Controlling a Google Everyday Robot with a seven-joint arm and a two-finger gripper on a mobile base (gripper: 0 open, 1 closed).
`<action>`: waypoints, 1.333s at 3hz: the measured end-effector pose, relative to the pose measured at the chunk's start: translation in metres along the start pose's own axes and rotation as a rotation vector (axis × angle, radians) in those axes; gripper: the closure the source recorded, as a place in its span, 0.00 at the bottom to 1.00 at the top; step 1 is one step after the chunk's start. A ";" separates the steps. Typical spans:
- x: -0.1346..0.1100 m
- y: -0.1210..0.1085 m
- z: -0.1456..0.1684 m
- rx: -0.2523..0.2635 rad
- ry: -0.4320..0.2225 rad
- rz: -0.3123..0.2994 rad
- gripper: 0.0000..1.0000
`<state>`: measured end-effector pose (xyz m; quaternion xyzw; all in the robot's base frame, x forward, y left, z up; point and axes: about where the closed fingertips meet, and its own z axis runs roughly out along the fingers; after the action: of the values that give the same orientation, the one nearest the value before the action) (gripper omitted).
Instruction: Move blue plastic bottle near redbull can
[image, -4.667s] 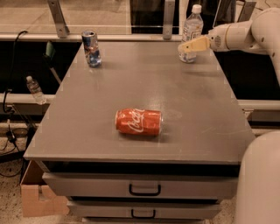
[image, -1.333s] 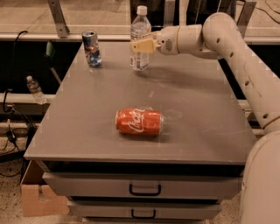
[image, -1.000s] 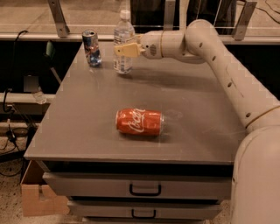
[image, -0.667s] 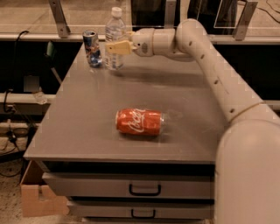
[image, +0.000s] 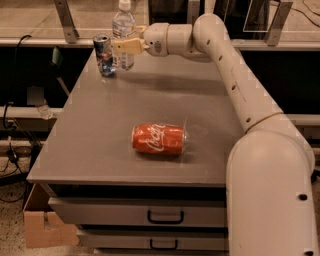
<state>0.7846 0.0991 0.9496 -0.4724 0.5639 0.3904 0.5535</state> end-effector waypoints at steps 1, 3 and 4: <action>0.006 -0.004 0.001 -0.003 0.026 -0.018 1.00; 0.026 -0.004 -0.005 -0.002 0.088 -0.017 1.00; 0.031 0.000 -0.002 -0.013 0.101 -0.007 0.84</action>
Offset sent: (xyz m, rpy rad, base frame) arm 0.0076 -0.0209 -0.0290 -0.1144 -0.0013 -0.0188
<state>0.7862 0.0944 0.9191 -0.4969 0.5869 0.3681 0.5226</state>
